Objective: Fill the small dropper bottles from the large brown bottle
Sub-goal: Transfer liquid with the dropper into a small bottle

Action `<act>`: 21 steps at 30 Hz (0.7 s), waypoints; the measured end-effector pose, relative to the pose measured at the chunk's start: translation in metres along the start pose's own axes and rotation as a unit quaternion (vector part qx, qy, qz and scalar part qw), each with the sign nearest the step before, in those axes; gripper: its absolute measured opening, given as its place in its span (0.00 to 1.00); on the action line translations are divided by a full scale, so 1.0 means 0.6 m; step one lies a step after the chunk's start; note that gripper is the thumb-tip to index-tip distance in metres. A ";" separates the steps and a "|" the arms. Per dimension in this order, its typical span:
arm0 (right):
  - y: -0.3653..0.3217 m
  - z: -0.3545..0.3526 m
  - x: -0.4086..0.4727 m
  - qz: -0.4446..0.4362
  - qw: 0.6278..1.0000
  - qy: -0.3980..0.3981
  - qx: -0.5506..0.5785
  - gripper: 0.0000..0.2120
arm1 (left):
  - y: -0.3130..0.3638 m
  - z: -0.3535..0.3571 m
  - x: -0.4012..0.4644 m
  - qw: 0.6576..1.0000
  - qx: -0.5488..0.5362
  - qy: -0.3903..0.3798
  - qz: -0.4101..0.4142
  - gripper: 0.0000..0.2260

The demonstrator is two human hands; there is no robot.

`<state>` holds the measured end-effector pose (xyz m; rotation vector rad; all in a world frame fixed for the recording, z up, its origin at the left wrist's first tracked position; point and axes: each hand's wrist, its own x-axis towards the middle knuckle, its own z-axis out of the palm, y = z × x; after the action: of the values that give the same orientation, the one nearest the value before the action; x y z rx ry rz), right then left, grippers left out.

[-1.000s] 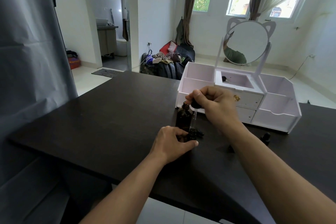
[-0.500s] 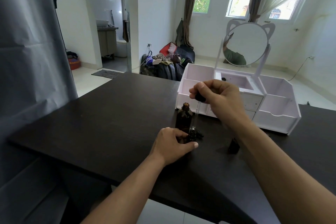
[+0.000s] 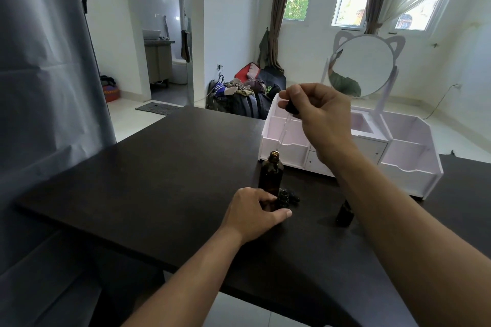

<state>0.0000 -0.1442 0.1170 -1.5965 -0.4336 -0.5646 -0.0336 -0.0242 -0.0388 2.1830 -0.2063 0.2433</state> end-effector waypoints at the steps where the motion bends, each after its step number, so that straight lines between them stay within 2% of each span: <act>1: 0.003 0.003 -0.001 0.004 1.000 -0.003 0.001 0.05 | 0.000 0.000 0.000 1.000 0.000 -0.001 -0.006 0.20; 7: 0.042 0.015 -0.019 0.051 0.998 -0.035 -0.020 0.07 | 0.008 -0.005 0.001 0.999 0.011 -0.003 -0.039 0.21; 13: 0.087 0.020 -0.039 0.099 0.992 -0.068 -0.035 0.10 | 0.012 -0.007 -0.006 0.999 -0.012 0.000 -0.034 0.19; 21: 0.120 0.020 -0.054 0.089 0.992 -0.069 -0.057 0.11 | 0.013 -0.008 -0.007 0.999 -0.032 -0.017 -0.039 0.16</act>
<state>0.0173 -0.1381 0.0397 -1.7708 -0.3625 -0.3490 -0.0399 -0.0244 -0.0310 2.1284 -0.1456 0.1537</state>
